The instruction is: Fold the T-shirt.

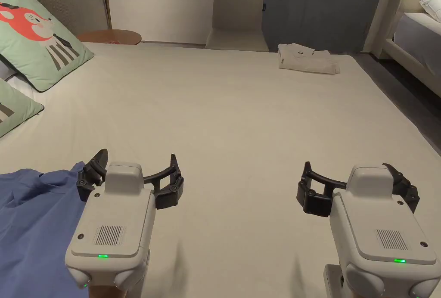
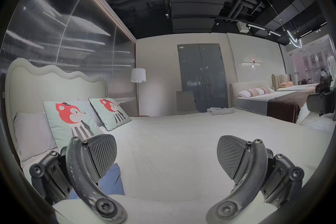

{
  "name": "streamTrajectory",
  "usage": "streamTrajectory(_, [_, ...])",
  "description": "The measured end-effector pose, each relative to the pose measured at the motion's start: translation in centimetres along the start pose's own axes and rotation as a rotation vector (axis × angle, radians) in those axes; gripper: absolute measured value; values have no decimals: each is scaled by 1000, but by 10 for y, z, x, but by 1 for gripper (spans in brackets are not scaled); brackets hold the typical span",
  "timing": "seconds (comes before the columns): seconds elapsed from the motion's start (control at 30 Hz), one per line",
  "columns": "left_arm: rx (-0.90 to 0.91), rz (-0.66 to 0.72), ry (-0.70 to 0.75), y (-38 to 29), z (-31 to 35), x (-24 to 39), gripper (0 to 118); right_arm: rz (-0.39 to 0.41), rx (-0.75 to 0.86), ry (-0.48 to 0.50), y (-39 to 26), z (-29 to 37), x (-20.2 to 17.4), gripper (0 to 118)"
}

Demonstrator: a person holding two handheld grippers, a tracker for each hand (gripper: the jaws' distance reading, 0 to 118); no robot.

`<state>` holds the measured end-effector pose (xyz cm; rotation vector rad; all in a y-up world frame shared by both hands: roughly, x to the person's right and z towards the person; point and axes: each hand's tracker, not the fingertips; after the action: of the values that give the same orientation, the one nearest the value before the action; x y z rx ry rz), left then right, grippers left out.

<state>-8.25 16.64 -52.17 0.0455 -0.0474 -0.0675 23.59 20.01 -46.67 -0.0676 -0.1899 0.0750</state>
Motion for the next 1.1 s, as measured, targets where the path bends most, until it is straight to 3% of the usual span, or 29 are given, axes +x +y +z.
streamTrajectory(1.1, [7, -7, 4, 1, 0, -1, 110, 6, 12, 12, -1, -5, -1, 118])
